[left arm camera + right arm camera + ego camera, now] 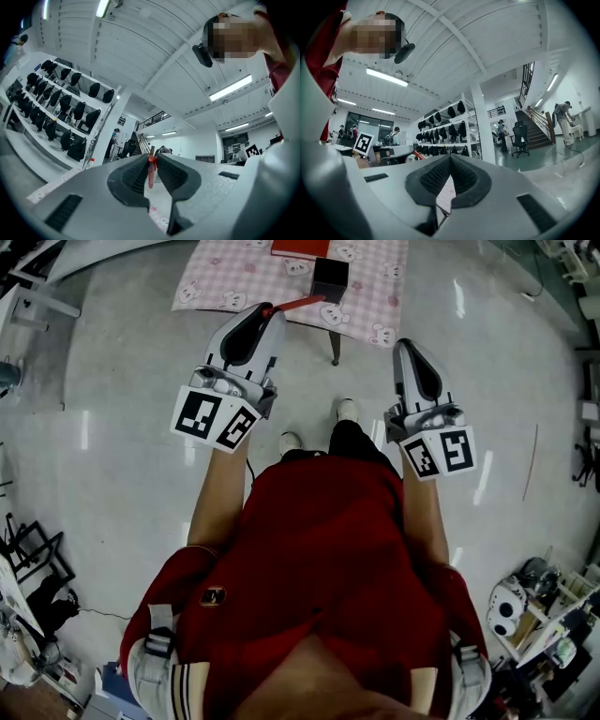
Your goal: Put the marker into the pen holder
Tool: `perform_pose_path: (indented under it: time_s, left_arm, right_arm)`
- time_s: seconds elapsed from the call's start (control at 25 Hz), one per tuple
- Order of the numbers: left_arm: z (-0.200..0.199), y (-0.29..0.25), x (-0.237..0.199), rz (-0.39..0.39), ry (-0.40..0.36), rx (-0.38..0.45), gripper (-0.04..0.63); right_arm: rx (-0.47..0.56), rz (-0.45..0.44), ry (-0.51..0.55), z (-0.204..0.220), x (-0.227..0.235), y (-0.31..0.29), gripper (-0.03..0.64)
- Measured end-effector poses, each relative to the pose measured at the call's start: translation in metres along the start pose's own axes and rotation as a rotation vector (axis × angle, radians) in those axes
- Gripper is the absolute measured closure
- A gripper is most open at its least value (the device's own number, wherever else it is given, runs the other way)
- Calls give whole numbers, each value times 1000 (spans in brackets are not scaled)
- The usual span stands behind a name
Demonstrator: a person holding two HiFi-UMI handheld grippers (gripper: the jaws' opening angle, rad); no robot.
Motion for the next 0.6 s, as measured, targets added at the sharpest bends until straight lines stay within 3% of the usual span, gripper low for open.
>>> perform_pose_path:
  time_s: [0.24, 0.6]
  left_arm:
    - [7, -18, -6, -35, -23, -21, 529]
    - [28, -79, -12, -102, -72, -88, 529]
  right_arm:
    - [7, -20, -17, 9, 24, -13, 618]
    - [20, -75, -21, 14, 96, -48, 618]
Point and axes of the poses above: the fingertips, and each gripper's own axes: y backward along the fingers, x to its right, z out of its underside, the point moved 5 cm from there along y, backward along the fingers, and after that the axes turned 3 degrees about -x, right-handed, at the moved point
